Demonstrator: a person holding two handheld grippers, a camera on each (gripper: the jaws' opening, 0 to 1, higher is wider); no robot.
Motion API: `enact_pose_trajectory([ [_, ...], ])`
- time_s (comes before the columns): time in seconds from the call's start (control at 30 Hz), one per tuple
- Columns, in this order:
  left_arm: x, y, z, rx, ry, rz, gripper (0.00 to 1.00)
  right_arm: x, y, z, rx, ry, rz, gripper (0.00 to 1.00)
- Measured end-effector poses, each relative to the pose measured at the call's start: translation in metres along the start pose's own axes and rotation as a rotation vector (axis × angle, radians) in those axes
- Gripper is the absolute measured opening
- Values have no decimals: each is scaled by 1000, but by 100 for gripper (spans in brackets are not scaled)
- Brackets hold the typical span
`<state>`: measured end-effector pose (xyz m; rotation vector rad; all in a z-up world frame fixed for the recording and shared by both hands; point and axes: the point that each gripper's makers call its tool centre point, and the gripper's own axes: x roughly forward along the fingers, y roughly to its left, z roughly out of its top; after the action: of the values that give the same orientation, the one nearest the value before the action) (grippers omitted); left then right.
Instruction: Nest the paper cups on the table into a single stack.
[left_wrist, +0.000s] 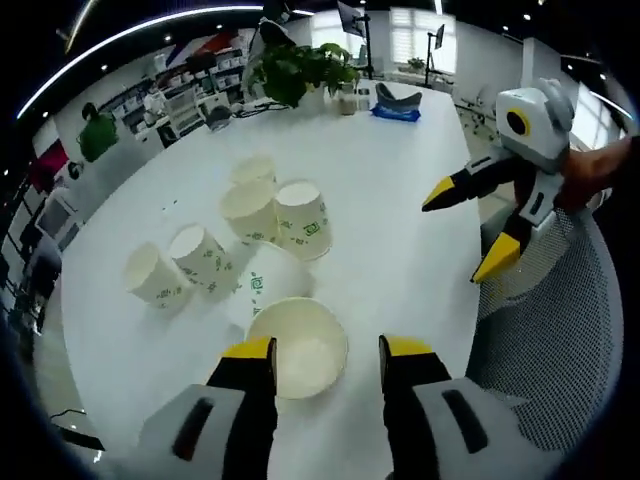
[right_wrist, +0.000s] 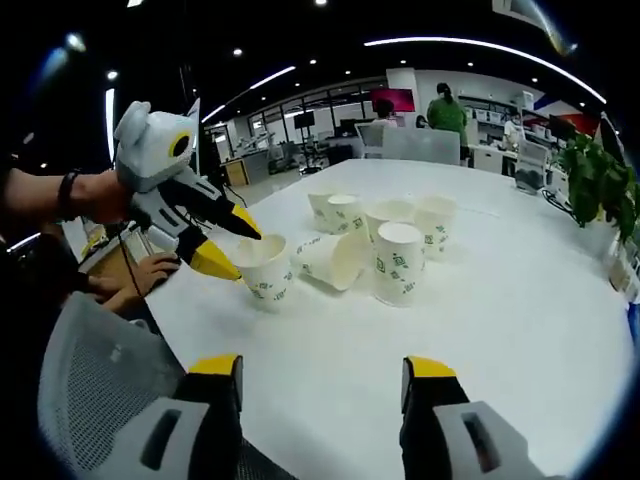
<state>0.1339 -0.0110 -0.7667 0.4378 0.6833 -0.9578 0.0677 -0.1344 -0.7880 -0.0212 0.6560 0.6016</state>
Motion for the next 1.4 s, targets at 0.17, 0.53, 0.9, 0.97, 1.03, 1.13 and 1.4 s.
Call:
enact_pose_trajectory([
  [0.17,-11,5,-5,-150,-76,47,48,-2,1,0,-2,2,3,64],
  [0.53,-25,1,-31,-359,-158,128,65,1,-1,-5,21,21,4,64],
  [0.9,-28,-14,-51,-459,-172,130,65,11,8,-2,96,34,77,58],
  [0.97,-28,-23,-52,-462,-167,127,65,15,7,2,93,31,90,54],
  [1.03,-28,-26,-54,-468,-162,124,64,22,8,6,85,31,102,52],
  [1.13,-29,-29,-51,-432,-151,126,64,35,2,15,59,34,113,50],
  [1.4,-30,-25,-56,-456,-156,129,61,67,-14,34,-10,31,126,44],
])
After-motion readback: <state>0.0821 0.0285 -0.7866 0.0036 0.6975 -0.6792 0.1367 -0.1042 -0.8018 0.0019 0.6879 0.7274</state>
